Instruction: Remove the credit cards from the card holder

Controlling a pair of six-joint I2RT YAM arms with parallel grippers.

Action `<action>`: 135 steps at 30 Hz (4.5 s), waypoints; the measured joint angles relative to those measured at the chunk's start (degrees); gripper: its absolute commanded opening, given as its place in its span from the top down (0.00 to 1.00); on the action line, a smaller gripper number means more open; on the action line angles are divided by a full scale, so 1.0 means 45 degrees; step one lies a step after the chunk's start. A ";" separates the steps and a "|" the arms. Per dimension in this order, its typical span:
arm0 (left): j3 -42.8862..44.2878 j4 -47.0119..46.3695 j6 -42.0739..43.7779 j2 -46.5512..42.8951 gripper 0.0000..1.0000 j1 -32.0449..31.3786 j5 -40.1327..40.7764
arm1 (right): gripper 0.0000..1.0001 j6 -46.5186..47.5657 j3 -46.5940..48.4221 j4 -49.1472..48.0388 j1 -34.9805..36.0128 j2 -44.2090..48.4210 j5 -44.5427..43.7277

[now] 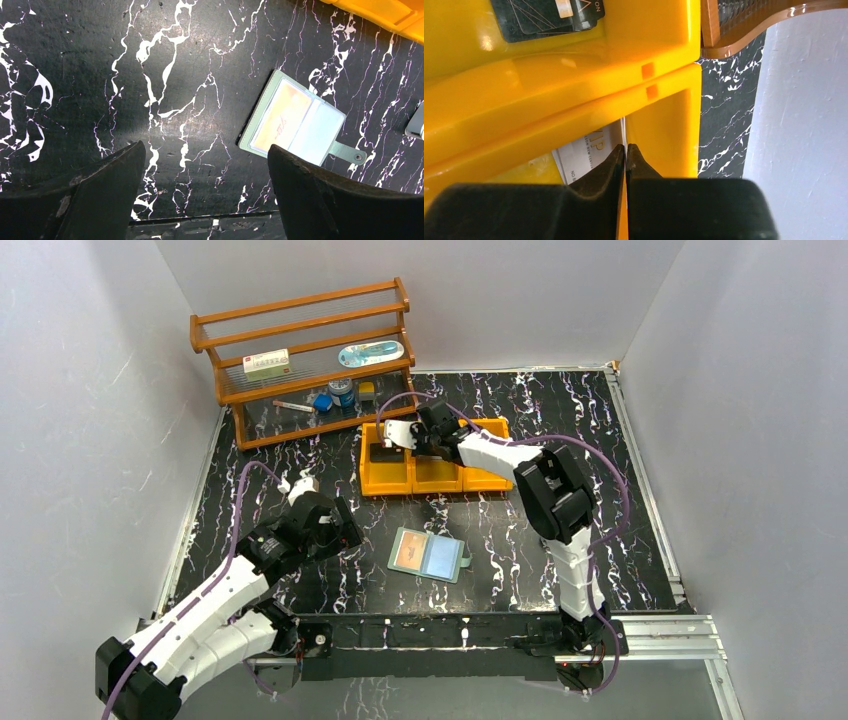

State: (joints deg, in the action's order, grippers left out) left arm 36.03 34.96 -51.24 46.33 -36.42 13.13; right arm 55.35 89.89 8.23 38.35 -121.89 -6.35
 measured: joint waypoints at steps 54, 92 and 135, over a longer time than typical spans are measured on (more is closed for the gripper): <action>-0.0005 0.0209 -0.1258 -0.0063 0.09 0.0049 0.1039 | 0.15 -2.4062 -0.4799 0.4386 0.5115 0.5144 -0.2098; -0.0029 0.0612 -0.1700 -0.0554 0.09 0.0058 0.1253 | 0.41 -2.4174 -0.5061 0.3701 0.5416 0.4143 -0.1481; -0.0189 -0.4347 0.0821 0.4124 0.22 0.0058 -0.4017 | 0.37 -2.4931 -0.9734 0.2540 0.3507 0.9714 0.0000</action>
State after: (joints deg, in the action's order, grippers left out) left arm 35.18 15.40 -47.55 64.88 -36.16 -4.95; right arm -56.84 46.09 19.66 54.13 -78.17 -6.35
